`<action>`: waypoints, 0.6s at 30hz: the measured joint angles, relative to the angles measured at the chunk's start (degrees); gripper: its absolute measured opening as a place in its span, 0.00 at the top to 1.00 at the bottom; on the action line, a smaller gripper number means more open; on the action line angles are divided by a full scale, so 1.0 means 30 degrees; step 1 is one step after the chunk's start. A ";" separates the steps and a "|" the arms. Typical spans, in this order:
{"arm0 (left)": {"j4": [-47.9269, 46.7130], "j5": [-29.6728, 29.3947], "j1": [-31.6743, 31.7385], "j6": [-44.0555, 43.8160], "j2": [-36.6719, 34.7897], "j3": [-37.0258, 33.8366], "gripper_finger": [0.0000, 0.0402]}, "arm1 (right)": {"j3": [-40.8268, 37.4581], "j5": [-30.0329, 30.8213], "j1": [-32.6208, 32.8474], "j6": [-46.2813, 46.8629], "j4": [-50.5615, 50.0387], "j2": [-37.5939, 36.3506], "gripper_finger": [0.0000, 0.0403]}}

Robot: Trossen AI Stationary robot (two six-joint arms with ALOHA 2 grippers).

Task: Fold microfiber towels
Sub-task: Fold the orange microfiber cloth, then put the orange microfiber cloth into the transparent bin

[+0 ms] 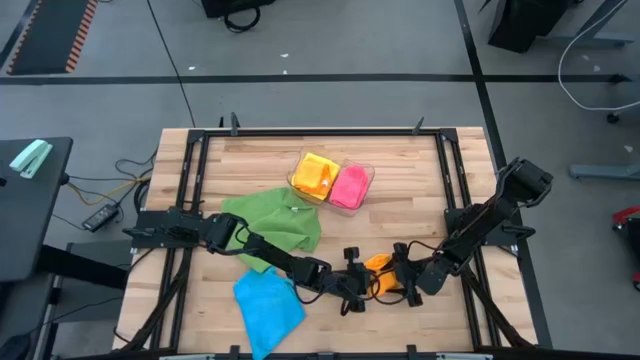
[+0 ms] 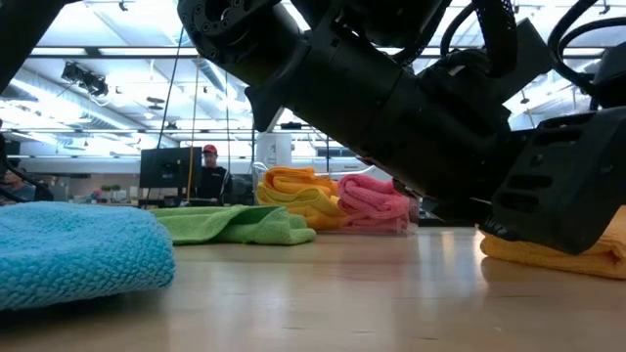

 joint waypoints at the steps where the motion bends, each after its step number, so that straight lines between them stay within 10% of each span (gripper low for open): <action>1: -0.0006 -0.0004 -0.0044 0.0401 -0.0031 -0.0003 0.73 | -0.0014 -0.0123 0.0036 -0.0003 -0.0097 -0.0203 0.21; 18: -0.0029 -0.0504 -0.0199 0.1772 -0.1374 -0.0066 0.68 | -0.0128 0.0603 0.1222 -0.1421 -0.0906 -0.3856 0.21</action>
